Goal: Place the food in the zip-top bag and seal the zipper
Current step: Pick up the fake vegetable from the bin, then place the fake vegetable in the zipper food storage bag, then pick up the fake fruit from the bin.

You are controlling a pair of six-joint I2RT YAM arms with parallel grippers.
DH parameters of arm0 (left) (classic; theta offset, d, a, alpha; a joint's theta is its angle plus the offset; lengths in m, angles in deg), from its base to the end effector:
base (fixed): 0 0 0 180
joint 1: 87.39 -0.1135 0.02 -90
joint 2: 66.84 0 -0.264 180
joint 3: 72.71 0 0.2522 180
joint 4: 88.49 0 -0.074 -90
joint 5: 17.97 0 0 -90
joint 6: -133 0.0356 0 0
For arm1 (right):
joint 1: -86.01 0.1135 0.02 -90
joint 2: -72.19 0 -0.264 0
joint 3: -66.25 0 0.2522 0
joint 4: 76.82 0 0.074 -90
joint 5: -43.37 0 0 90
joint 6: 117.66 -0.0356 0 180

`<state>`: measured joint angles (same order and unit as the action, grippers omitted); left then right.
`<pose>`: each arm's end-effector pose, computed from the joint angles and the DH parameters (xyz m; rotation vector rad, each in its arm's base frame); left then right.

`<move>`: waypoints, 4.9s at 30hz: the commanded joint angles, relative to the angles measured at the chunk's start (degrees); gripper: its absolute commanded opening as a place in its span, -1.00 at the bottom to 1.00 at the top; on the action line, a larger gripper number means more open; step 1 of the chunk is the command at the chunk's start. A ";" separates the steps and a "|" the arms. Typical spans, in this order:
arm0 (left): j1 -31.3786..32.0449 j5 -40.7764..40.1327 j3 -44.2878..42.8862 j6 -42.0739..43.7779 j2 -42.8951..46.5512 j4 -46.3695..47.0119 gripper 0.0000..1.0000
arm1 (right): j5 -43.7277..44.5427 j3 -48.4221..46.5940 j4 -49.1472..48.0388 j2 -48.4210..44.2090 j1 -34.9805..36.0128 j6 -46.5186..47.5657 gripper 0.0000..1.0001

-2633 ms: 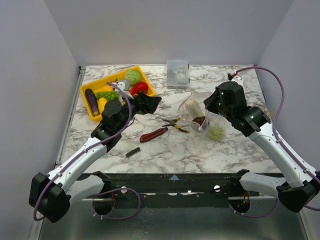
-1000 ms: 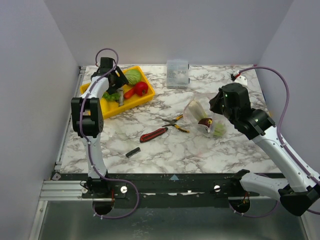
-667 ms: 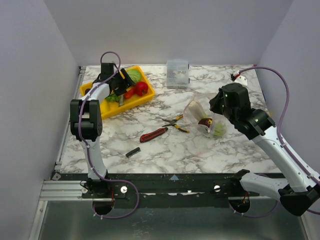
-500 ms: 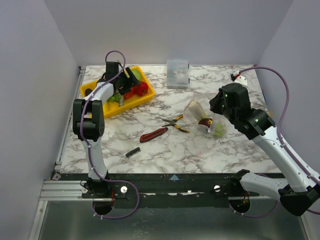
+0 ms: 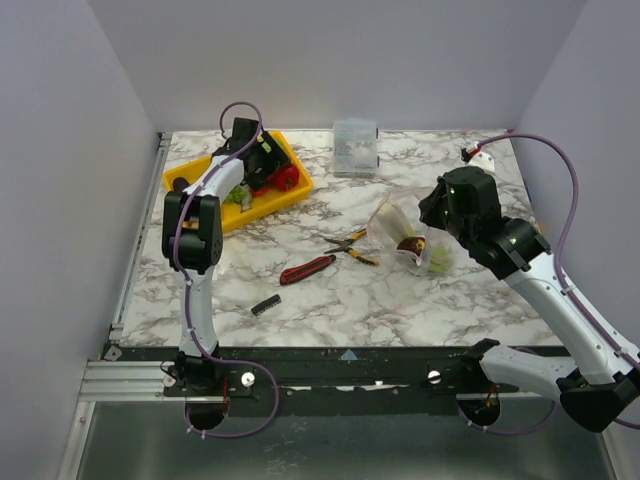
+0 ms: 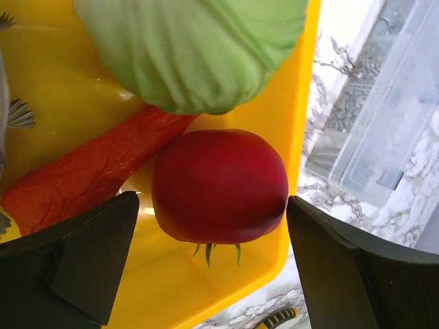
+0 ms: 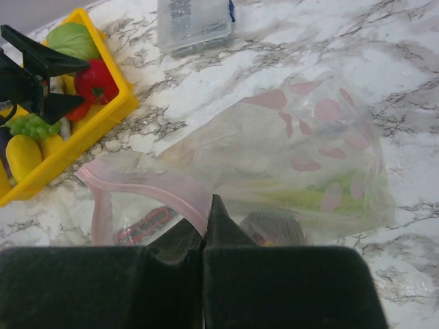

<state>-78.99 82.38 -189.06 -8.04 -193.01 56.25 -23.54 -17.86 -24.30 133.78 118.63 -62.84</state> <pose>0.4950 -0.0796 0.2064 -0.8074 2.3218 -0.6967 0.1927 0.1067 0.3889 0.2874 2.0432 0.3124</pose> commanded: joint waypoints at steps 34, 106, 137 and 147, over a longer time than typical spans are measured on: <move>10.26 28.45 41.48 -7.98 47.42 36.12 -0.73 | -0.71 -0.50 -1.22 -1.12 0.15 -9.75 -0.99; 41.19 28.24 16.23 6.92 37.52 10.71 -1.00 | 16.70 7.72 4.68 -19.78 0.12 -3.98 -0.99; -0.43 11.33 38.19 24.23 56.82 -3.80 0.39 | 12.16 12.69 -3.91 -17.05 0.16 -1.64 -0.99; -10.33 -21.43 39.22 21.99 44.10 -4.65 0.47 | 11.43 13.55 -5.36 -17.76 0.10 -0.58 -0.99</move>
<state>-86.09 75.80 -150.92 13.90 -143.44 51.42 -11.83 -5.22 -26.83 116.88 118.63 -64.11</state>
